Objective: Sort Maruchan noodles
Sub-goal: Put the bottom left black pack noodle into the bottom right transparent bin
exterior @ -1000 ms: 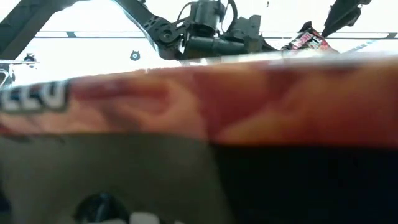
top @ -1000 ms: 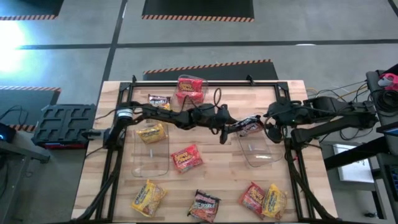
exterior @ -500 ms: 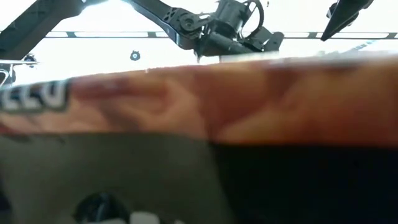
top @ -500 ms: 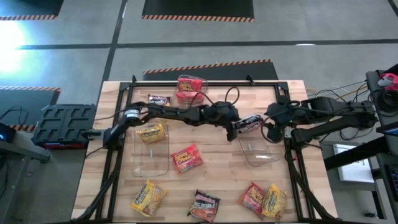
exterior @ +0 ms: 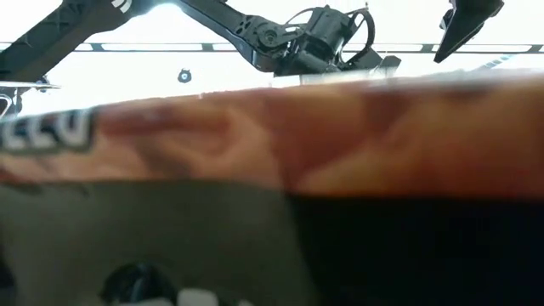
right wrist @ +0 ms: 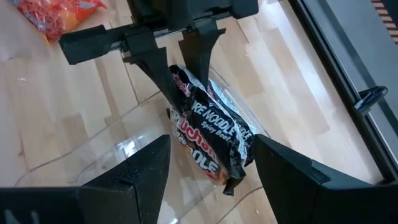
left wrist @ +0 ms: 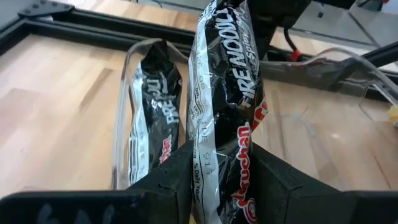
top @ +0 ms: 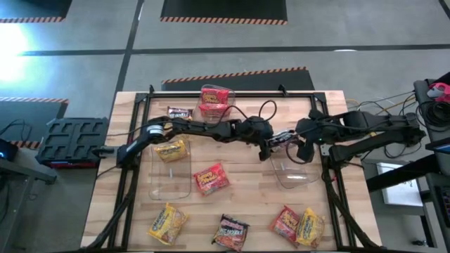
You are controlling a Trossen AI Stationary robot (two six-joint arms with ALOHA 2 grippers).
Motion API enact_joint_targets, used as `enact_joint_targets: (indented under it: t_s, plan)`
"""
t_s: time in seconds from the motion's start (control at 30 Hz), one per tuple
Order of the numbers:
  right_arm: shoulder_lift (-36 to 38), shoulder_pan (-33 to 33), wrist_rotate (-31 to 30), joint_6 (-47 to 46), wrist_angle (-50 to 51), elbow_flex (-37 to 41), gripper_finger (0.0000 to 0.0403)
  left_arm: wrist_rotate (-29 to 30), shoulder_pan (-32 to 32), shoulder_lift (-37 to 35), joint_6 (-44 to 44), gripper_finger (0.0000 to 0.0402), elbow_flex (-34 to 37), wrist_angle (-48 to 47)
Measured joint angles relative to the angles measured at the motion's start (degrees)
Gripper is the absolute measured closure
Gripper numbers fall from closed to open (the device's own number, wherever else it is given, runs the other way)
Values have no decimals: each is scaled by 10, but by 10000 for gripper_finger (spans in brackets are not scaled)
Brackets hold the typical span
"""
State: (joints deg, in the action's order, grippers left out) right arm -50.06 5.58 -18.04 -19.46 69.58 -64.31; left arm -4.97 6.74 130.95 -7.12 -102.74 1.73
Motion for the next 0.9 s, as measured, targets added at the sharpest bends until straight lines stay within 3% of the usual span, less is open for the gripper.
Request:
enact_joint_targets:
  t_s: [0.57,0.9]
  plan:
    - [-71,0,0,0,0,0,183,25,1,2,8,296,0,-21]
    - [-85,0,15,0,-1,0,183,30,1,2,21,257,0,-15]
